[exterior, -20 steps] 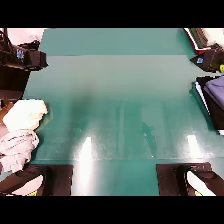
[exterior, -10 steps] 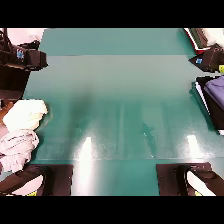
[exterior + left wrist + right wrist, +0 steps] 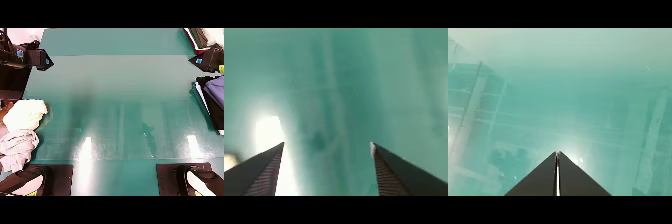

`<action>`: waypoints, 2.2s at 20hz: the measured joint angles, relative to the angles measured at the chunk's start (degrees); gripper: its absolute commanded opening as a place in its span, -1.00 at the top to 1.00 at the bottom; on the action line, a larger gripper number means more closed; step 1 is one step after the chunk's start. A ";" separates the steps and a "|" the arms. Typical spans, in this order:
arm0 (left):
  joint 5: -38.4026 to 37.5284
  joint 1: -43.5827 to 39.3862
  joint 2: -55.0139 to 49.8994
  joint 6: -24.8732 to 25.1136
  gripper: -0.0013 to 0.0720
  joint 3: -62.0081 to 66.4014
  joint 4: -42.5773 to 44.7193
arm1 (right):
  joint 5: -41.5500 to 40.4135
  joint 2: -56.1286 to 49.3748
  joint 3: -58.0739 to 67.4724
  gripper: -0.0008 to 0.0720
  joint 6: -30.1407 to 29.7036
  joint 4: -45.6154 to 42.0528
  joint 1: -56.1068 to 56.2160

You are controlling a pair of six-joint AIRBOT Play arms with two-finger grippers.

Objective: Fold the shirts.

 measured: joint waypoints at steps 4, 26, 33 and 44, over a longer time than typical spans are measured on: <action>-2.89 0.02 -0.02 -2.34 -0.80 -8.66 12.70 | 0.87 0.00 0.00 0.90 -0.02 0.00 0.00; 13.99 12.09 -3.28 -12.09 0.89 -35.69 22.12 | 3.43 0.02 0.00 0.90 -0.02 0.00 0.00; 8.17 5.73 2.21 -2.23 0.89 -16.26 12.59 | 1.95 0.04 1.49 0.90 0.00 0.02 -0.02; 4.15 -20.39 4.90 12.35 0.89 10.95 -19.19 | -1.70 0.07 15.10 0.90 -1.33 0.02 -6.40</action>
